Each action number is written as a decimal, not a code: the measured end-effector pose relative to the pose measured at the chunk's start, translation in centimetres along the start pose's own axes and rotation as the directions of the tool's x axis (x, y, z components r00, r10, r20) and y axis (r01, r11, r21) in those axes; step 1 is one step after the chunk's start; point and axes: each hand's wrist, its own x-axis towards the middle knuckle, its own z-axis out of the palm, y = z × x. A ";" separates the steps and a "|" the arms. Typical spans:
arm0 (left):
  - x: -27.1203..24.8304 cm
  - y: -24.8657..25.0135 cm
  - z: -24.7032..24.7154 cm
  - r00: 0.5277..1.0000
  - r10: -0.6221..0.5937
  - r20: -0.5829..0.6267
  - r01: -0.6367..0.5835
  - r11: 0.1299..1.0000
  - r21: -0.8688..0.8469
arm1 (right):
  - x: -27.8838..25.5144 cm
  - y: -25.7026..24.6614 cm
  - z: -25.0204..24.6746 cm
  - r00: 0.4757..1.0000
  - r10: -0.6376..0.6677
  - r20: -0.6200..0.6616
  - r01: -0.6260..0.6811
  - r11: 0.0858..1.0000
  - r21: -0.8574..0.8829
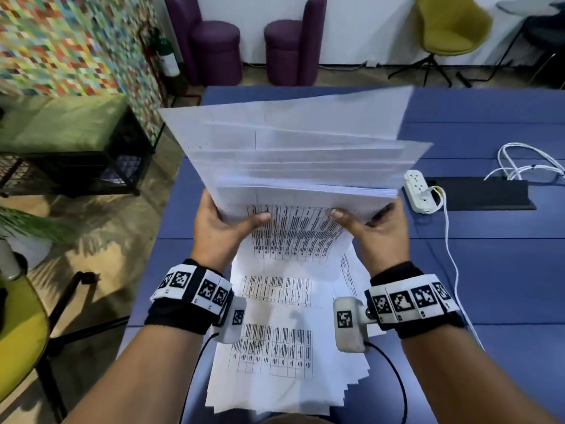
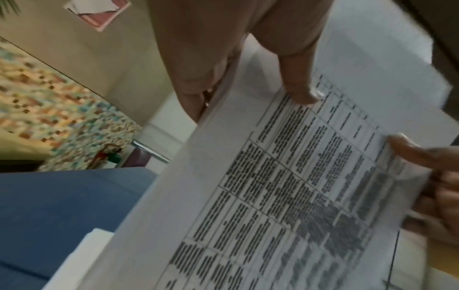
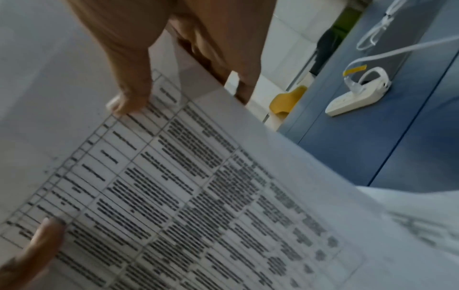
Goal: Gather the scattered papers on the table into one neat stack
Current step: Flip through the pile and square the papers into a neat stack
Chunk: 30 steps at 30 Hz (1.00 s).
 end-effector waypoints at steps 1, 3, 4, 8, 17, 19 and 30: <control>0.1 -0.1 0.0 1.000 -0.008 -0.009 0.008 1.000 0.006 | 0.2 0.2 -0.1 1.000 0.026 -0.014 -0.026 1.000 0.008; -0.2 -0.4 0.7 0.999 -0.024 -0.022 0.025 0.999 0.032 | 0.1 0.1 0.3 0.998 0.054 -0.043 -0.055 0.998 -0.014; -0.2 -0.4 1.2 0.999 -0.008 -0.046 0.010 0.999 0.043 | -0.1 -0.2 0.6 0.997 0.044 -0.057 -0.045 0.999 -0.020; -0.2 2.3 3.1 0.974 0.160 -0.163 -0.167 0.986 -0.028 | -0.5 -3.2 2.6 0.994 -0.056 -0.095 0.057 0.998 0.013; 0.0 1.6 1.3 0.995 0.090 -0.046 -0.093 0.995 -0.045 | 0.2 -1.1 0.7 0.998 -0.028 -0.047 0.028 1.000 0.001; -0.1 0.3 0.6 1.000 0.005 -0.014 -0.005 1.000 -0.003 | 0.2 0.4 0.4 0.997 0.075 -0.005 -0.075 0.996 -0.044; 0.4 2.4 2.3 0.977 0.209 -0.032 -0.210 0.978 -0.017 | 0.1 -2.5 2.6 0.991 -0.102 -0.090 0.104 0.994 0.022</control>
